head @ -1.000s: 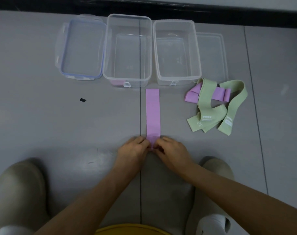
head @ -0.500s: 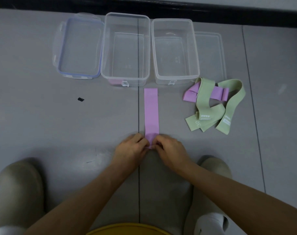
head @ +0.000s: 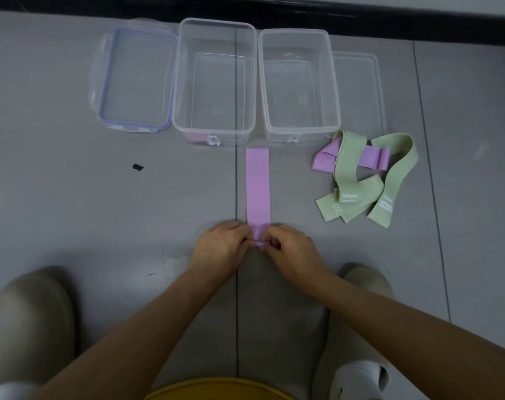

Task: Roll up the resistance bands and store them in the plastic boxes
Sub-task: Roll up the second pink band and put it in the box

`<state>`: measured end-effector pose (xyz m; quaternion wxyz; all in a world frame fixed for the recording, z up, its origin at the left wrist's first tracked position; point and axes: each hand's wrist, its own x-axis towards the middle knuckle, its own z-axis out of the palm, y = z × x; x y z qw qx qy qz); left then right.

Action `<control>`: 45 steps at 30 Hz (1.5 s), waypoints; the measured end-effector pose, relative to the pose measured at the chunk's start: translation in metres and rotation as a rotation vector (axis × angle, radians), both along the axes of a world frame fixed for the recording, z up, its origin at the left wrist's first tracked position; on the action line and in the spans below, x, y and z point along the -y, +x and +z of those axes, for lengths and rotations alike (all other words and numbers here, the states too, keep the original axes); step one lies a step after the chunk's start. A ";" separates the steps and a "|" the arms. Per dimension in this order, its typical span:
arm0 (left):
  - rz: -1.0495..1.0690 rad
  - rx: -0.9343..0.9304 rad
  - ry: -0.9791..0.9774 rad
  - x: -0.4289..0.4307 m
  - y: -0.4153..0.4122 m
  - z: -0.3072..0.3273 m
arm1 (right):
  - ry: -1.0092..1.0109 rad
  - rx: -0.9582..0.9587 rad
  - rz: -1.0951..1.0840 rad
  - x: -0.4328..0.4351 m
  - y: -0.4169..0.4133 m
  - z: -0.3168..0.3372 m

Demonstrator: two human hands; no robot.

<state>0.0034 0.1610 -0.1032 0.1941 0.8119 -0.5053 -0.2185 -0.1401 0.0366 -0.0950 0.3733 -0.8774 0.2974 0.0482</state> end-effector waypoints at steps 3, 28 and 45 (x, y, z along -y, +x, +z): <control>0.042 0.035 -0.013 -0.002 -0.002 0.001 | 0.015 0.017 -0.063 -0.003 -0.001 0.001; 0.061 0.086 -0.016 0.007 0.001 0.007 | -0.111 -0.051 0.087 0.015 0.011 0.004; -0.093 0.085 -0.012 0.018 0.016 0.006 | -0.075 -0.038 0.047 0.014 0.016 0.006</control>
